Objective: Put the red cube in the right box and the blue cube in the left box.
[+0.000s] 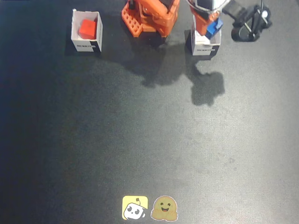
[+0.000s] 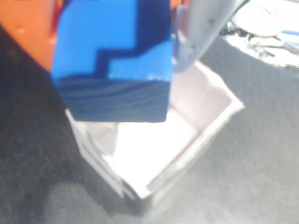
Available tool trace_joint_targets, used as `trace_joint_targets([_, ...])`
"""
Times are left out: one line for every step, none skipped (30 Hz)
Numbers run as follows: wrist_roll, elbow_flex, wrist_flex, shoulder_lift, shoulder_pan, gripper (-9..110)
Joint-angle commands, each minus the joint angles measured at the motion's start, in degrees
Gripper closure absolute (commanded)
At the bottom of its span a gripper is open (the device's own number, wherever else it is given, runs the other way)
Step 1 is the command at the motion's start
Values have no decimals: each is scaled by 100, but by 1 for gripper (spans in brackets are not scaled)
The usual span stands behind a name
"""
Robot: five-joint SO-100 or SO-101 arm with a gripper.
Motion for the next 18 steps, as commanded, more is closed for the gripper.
trace_joint_targets([53, 9, 26, 149, -97, 91])
trace_joint_targets([97, 44, 26, 167, -149, 91])
trace_joint_targets([149, 79, 18, 211, -193, 91])
trace_joint_targets([167, 105, 0, 220, -220, 91])
trace_joint_targets([167, 114, -26, 220, -229, 91])
trace_joint_targets([176, 123, -70, 220, -229, 91])
trace_joint_targets([167, 123, -123, 202, -229, 91])
trace_joint_targets([167, 141, -167, 185, -229, 91])
trace_joint_targets([167, 176, -193, 185, -246, 91])
trace_joint_targets([167, 185, -211, 211, -246, 91])
trace_joint_targets([176, 185, -220, 211, -255, 91])
trace_joint_targets([185, 185, -246, 185, -281, 91])
trace_joint_targets([193, 193, -255, 185, -299, 91])
trace_joint_targets([202, 220, -299, 185, -308, 91])
trace_joint_targets([202, 264, -334, 185, -308, 91])
trace_joint_targets([202, 308, -378, 193, -325, 91])
trace_joint_targets([202, 325, -404, 211, -325, 91])
trace_joint_targets([185, 325, -413, 211, -334, 91])
